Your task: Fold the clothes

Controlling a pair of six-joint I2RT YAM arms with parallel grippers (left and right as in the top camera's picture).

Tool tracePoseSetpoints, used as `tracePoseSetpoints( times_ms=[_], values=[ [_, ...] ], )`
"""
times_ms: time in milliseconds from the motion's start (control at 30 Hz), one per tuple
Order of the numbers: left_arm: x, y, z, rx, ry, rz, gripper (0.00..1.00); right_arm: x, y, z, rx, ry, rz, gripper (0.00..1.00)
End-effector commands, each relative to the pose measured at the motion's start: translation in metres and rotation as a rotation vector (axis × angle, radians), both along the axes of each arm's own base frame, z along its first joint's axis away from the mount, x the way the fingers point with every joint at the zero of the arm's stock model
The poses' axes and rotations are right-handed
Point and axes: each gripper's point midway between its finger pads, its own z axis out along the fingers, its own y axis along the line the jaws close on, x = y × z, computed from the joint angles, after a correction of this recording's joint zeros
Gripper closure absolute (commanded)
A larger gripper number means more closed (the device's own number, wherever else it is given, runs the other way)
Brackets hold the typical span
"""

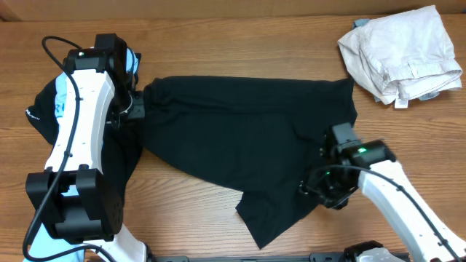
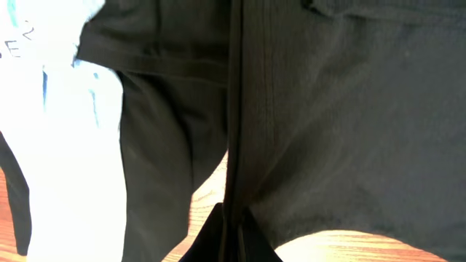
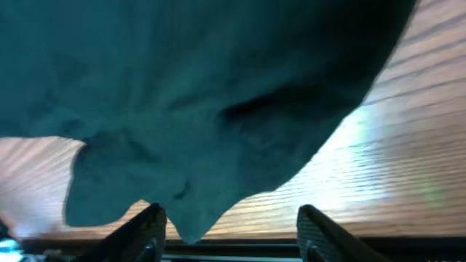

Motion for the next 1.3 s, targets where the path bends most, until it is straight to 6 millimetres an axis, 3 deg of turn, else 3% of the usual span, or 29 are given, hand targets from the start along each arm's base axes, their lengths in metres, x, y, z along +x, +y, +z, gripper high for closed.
tracePoseSetpoints(
  times_ms=[0,467,733,833,933,1033,1100,1267],
  values=[
    [0.007,0.007,0.006,0.015,-0.029,-0.003,0.96,-0.004,-0.002,-0.018,-0.037,0.051,-0.103,0.37],
    [0.014,-0.002,0.005,-0.032,-0.06,-0.007,0.95,0.022,-0.022,-0.065,-0.048,0.116,-0.17,0.37],
    [0.024,-0.021,0.006,-0.144,-0.102,-0.016,0.92,0.049,-0.072,-0.074,-0.044,0.048,-0.297,0.39],
    [0.029,-0.029,0.007,-0.187,-0.123,-0.021,0.9,0.069,-0.097,-0.069,-0.039,-0.027,-0.333,0.42],
    [0.031,-0.032,0.008,-0.205,-0.133,-0.023,0.89,0.088,-0.109,-0.058,-0.026,-0.093,-0.312,0.42],
    [0.031,-0.033,0.008,-0.211,-0.132,-0.024,0.89,0.104,-0.109,-0.041,0.001,-0.139,-0.269,0.42],
    [0.031,-0.034,0.008,-0.211,-0.131,-0.025,0.89,0.116,-0.102,-0.014,0.047,-0.173,-0.192,0.42],
    [0.029,-0.034,0.008,-0.215,-0.123,-0.024,0.88,0.109,-0.09,0.02,0.049,-0.172,-0.142,0.41]
  ],
)
